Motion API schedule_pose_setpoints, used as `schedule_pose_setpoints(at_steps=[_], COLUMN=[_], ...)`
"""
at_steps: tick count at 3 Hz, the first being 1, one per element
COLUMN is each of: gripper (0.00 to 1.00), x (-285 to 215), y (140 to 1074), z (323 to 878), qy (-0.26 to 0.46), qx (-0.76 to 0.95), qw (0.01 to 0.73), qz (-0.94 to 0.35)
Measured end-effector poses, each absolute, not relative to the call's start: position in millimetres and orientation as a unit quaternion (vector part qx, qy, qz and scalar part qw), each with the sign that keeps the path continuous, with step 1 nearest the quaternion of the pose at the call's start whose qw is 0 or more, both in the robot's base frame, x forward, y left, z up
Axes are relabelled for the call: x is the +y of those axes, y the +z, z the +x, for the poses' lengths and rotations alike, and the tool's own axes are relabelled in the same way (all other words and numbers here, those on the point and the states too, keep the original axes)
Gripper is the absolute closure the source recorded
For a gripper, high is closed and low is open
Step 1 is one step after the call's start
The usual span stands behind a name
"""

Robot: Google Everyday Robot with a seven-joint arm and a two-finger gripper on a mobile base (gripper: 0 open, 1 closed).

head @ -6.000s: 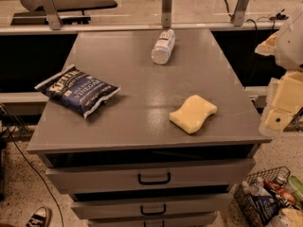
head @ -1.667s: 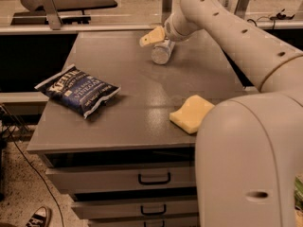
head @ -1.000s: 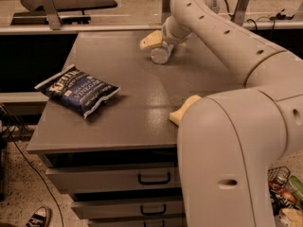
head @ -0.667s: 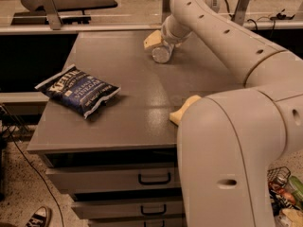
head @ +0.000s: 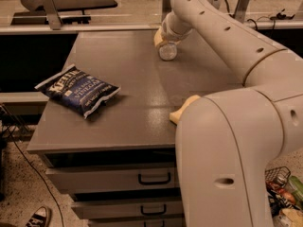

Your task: Move blue plastic bottle near blue chip bag

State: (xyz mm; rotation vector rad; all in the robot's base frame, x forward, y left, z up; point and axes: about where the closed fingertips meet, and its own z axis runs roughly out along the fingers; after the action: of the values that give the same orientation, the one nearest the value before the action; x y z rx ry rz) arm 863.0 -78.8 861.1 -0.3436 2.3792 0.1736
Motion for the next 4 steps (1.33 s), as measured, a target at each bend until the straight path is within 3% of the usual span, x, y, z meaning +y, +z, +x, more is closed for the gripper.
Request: schedule_pose_setpoints(at_steps=[1,3,4], gripper=[1.00,1.00,1.00], x=[-79.1,-99.1,-98.5], y=[864.2,966.6,973.3], z=[862.2,817.0,813.7], qy=[0.065,0.011,-0.009], qx=[0.921,0.858,0.841], qw=[0.360,0.434,0.438], qz=[-0.138,-0.275,-0.317])
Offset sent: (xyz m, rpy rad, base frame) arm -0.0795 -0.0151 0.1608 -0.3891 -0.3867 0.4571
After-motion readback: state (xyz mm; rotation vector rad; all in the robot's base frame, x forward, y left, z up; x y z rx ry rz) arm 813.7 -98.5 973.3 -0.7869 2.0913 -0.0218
